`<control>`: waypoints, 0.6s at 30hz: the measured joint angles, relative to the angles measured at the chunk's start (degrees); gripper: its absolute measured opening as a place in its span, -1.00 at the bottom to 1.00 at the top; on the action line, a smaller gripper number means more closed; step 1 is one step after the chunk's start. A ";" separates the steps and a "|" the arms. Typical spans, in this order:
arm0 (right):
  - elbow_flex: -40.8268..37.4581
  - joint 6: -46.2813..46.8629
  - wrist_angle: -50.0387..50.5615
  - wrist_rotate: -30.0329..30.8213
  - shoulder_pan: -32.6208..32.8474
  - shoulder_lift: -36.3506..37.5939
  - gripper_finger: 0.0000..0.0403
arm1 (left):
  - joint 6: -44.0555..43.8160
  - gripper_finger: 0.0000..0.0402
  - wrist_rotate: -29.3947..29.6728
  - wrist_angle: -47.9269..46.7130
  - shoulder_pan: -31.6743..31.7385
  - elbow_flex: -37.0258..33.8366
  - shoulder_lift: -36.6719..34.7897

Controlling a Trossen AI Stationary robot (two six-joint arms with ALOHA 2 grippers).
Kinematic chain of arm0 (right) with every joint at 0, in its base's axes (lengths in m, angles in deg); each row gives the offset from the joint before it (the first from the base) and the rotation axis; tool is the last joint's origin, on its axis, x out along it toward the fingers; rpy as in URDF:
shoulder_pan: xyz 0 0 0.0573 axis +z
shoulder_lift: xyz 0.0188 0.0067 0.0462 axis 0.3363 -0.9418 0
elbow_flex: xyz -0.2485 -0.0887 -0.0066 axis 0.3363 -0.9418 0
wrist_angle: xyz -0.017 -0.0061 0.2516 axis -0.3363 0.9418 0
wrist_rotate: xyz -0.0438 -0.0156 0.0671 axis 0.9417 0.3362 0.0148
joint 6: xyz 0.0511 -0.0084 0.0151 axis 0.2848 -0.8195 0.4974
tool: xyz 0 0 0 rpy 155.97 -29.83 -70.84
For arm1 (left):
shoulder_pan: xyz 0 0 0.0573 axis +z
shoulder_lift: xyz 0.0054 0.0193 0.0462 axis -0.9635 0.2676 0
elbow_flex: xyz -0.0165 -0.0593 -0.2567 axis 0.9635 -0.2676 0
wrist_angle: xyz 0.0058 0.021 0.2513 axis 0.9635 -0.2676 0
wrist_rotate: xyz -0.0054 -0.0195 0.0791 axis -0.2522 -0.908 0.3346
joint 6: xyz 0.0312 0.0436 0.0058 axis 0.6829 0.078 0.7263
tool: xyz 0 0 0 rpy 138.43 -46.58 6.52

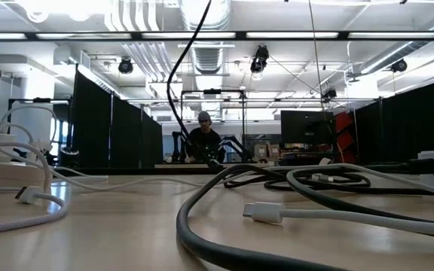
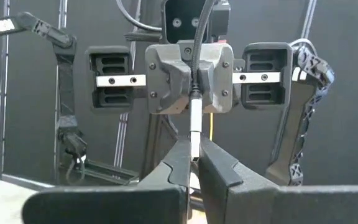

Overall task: Insert USB
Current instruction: Insert the black charger cable into the white charger adapter connected to the left white outlet extension

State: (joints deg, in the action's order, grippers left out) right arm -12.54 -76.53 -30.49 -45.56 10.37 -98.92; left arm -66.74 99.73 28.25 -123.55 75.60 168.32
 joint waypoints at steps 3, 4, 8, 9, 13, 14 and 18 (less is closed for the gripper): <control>0.00 0.00 1.69 0.21 -0.02 0.15 -0.98 | -2.77 -0.81 -0.12 -4.17 0.27 0.35 -0.14; 0.00 0.16 1.99 0.17 -0.02 0.21 -0.98 | -3.66 -0.75 -0.33 -6.18 0.31 0.99 -0.14; 0.00 0.42 2.36 0.20 -0.11 0.22 -0.98 | -11.04 -0.53 -1.21 -19.86 0.74 5.87 -0.16; 0.02 0.44 2.64 0.22 -0.18 0.24 -0.98 | -13.75 -0.48 -1.88 -24.43 0.98 7.39 -0.16; 1.38 0.49 5.44 0.40 -0.26 0.25 -0.98 | -22.46 -0.34 -6.60 -38.70 2.72 12.79 0.43; 1.71 0.49 6.04 0.42 -0.26 0.27 -0.98 | -23.48 -0.33 -8.31 -40.42 3.23 13.67 0.67; 2.12 0.42 6.67 0.39 -0.26 0.28 -0.98 | -23.84 -0.31 -13.11 -42.23 5.22 15.18 1.67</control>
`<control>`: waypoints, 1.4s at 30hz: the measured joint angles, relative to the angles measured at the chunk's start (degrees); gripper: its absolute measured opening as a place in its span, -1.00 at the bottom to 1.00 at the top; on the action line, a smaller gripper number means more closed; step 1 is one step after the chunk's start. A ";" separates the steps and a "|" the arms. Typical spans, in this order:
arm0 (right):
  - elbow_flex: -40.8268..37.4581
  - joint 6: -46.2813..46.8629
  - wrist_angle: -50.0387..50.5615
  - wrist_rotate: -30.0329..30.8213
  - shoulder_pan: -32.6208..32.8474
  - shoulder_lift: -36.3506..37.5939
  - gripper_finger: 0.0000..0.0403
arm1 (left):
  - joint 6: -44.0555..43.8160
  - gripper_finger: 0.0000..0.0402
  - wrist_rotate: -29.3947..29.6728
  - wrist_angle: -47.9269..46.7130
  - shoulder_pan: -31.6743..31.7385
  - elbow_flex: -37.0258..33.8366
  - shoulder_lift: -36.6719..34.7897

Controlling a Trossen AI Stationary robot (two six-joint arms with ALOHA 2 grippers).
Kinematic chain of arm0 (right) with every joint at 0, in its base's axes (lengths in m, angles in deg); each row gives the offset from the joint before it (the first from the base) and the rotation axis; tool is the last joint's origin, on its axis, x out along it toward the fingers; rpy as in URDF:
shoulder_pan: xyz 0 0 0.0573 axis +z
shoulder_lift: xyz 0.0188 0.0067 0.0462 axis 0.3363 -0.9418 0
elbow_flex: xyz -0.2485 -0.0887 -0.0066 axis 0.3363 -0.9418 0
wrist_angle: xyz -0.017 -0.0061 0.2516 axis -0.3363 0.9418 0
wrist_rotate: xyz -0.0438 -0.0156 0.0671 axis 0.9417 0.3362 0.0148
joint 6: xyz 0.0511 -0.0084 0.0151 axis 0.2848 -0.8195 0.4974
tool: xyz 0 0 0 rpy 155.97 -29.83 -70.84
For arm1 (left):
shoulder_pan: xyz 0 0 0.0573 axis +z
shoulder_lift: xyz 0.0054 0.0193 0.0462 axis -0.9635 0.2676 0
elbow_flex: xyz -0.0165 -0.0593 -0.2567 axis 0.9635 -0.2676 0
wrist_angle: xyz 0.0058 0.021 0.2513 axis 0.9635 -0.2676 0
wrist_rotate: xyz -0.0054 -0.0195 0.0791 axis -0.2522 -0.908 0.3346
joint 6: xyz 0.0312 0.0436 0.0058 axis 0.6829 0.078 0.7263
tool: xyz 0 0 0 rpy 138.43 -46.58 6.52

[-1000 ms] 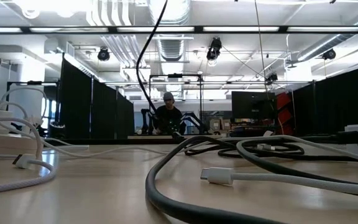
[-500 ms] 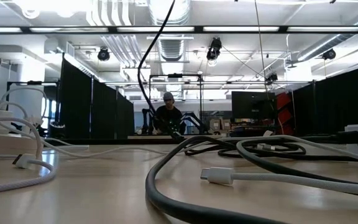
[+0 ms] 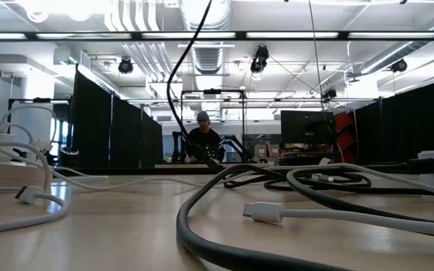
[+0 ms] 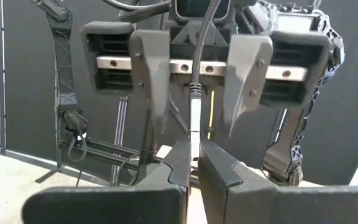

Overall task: Insert USB
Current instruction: Insert the black charger cable into the white charger adapter connected to the left white outlet extension

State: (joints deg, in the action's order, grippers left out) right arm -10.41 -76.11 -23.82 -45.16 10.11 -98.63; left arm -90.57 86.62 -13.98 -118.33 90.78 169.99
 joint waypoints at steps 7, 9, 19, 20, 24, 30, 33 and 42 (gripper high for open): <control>0.11 0.13 3.21 0.08 -0.02 0.15 -0.98 | -2.47 -0.51 -2.70 -7.14 0.67 4.01 0.02; 0.11 0.16 3.38 0.08 -0.02 0.15 -0.98 | -5.15 -0.56 -2.72 -10.84 0.65 5.91 -0.01; 0.13 0.22 4.22 0.07 0.00 0.50 -0.98 | -11.55 -0.65 -10.11 -18.77 0.73 7.90 0.02; 0.14 0.37 4.36 0.05 0.00 0.52 -0.98 | -11.55 -0.65 -10.09 -18.92 0.73 7.90 0.10; 0.13 0.84 5.00 0.09 -0.02 0.57 -0.98 | -11.57 -0.65 -10.12 -19.02 0.73 7.90 0.11; 0.14 1.18 5.87 0.28 -0.02 0.59 -0.98 | -11.57 -0.65 -10.09 -20.20 0.73 9.27 0.20; 0.13 1.27 6.21 0.45 -0.02 0.61 -0.98 | -11.57 -0.65 -10.09 -21.13 0.73 10.77 0.20; 0.13 1.51 6.81 0.46 -0.02 0.73 -0.98 | -14.20 -0.66 -10.60 -23.73 0.73 11.24 0.36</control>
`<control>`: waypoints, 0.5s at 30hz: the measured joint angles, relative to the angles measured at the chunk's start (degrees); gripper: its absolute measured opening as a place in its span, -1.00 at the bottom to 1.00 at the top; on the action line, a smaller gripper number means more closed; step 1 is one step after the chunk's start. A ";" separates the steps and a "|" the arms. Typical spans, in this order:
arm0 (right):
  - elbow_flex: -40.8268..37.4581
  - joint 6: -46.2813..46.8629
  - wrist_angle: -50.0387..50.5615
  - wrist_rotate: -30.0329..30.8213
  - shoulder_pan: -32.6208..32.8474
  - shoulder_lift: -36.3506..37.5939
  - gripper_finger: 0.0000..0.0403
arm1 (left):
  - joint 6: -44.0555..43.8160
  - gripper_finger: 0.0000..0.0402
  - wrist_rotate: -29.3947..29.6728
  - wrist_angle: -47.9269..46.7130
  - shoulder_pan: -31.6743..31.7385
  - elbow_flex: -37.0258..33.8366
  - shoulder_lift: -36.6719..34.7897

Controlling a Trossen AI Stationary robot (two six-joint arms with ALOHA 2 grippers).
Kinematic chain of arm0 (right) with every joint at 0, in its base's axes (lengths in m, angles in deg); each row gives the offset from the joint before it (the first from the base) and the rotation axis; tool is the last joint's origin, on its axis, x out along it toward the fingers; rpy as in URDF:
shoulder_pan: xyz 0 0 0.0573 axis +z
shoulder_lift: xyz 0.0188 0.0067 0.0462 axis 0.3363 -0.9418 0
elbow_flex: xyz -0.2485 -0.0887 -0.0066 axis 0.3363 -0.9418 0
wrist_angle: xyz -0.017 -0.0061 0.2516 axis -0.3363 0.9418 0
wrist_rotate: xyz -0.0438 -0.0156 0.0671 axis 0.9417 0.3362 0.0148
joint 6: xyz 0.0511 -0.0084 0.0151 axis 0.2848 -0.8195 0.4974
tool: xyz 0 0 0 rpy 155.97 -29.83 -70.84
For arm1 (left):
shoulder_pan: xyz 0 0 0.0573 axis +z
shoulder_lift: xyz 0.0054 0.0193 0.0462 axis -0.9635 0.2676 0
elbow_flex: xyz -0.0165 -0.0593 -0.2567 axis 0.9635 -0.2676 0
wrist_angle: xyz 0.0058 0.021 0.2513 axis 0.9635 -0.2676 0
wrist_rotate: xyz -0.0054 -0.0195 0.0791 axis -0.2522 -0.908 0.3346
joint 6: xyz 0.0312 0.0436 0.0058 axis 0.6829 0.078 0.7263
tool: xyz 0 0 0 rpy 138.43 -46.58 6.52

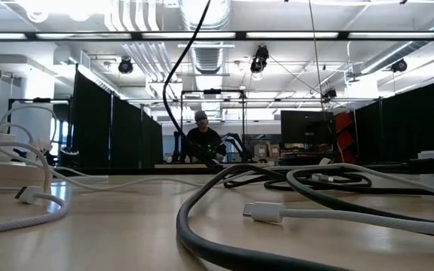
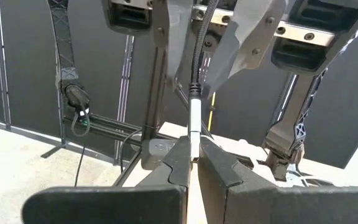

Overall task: Insert USB
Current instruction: Insert the black charger cable into the white charger adapter connected to the left white outlet extension

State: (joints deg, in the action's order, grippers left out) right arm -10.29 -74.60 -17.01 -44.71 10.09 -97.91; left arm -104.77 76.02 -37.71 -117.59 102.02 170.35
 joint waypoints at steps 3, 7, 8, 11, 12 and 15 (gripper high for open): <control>0.00 0.00 0.14 -0.04 0.00 0.04 -0.98 | -0.34 -0.66 -0.07 -0.23 0.00 -0.06 0.21; 0.00 0.00 0.21 -0.14 0.00 0.06 -0.98 | -0.24 -0.66 0.21 -0.34 0.00 -0.08 0.54; 0.00 0.00 0.27 -0.22 0.00 0.06 -0.98 | -0.29 -0.66 0.24 -0.53 0.01 -0.08 0.64; 0.00 0.00 0.24 -0.22 0.00 0.06 -0.98 | -0.54 -0.66 0.26 -1.47 0.24 -0.08 0.94; 0.00 0.02 0.22 -0.21 -0.01 0.10 -0.98 | -0.55 -0.66 0.28 -1.48 0.29 -0.08 1.02; 0.00 0.00 0.28 -0.20 -0.02 0.13 -0.98 | -0.77 -0.66 0.33 -1.47 0.43 -0.13 1.38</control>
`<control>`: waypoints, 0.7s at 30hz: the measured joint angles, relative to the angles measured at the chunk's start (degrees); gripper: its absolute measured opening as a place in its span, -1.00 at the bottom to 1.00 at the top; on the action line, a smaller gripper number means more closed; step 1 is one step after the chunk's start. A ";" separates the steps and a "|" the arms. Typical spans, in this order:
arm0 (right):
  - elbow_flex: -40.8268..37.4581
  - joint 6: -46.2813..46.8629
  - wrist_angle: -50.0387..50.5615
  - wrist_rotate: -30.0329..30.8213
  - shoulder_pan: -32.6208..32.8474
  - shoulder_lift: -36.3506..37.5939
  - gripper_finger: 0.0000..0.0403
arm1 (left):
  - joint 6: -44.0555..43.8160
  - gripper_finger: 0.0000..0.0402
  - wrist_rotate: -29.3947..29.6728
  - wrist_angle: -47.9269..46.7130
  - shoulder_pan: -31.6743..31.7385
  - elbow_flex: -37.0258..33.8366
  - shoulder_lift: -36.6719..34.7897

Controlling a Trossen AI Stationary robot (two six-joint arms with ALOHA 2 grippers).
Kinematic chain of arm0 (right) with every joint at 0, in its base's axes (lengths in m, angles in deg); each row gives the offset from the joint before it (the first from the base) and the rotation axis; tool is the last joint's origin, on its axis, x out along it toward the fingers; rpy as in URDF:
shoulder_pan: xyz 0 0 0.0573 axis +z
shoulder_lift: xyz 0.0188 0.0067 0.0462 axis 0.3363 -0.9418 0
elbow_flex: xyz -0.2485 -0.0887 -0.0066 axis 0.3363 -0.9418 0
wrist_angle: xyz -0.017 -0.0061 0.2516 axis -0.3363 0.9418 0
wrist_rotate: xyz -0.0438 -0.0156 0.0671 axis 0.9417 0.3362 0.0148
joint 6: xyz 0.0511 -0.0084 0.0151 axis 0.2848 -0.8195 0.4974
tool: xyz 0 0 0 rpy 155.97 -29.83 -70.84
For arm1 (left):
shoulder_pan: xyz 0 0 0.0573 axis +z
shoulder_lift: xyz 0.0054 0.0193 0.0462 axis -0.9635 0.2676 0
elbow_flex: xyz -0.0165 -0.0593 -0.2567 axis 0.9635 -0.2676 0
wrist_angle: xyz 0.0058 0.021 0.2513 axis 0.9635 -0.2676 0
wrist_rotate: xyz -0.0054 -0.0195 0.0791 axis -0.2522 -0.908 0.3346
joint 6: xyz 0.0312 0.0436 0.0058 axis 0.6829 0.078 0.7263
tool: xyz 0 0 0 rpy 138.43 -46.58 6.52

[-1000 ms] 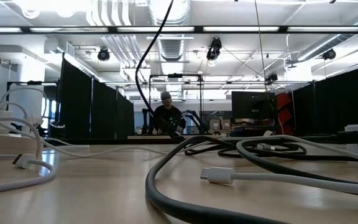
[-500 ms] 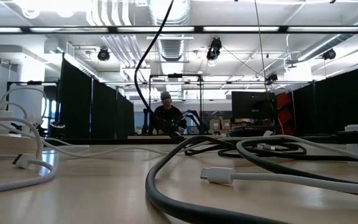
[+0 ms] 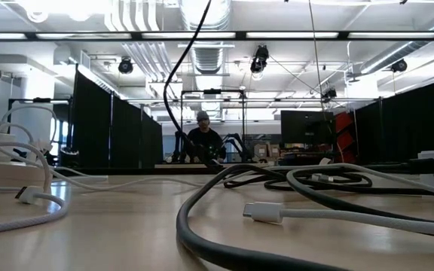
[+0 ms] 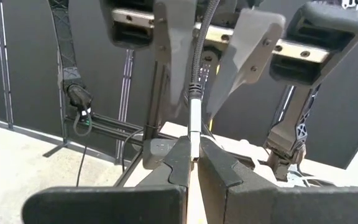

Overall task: Insert USB
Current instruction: Insert the black charger cable into the white charger adapter connected to the left white outlet extension

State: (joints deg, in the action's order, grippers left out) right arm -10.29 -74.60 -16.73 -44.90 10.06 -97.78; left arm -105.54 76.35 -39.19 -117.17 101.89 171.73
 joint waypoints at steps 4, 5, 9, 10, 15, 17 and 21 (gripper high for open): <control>0.00 0.02 -0.04 0.00 0.00 0.00 -0.98 | -0.03 -0.67 0.02 0.16 0.01 0.00 0.08; 0.00 0.02 -0.02 0.00 0.00 0.00 -0.98 | -0.03 -0.67 0.02 0.27 0.03 0.00 0.06; 0.00 0.02 -0.02 0.00 0.00 0.00 -0.98 | -0.03 -0.67 0.13 0.40 0.03 0.75 0.11; -0.02 0.02 -0.01 0.00 0.00 0.00 -0.98 | -0.03 -0.67 0.15 0.56 0.03 1.07 0.12; -0.02 0.02 0.21 0.01 0.00 0.00 -0.98 | 0.34 -0.67 0.17 0.18 0.03 1.99 0.10; -0.02 0.02 0.33 0.02 0.00 0.00 -0.98 | 0.38 -0.67 0.17 -0.02 0.03 1.99 0.10; -0.02 0.02 0.37 0.02 0.00 0.00 -0.98 | 0.29 -0.67 0.15 0.00 0.03 1.99 0.14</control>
State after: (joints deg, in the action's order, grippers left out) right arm -10.31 -74.58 -16.36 -44.88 10.06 -97.78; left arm -105.26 76.51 -39.19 -117.13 103.88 171.87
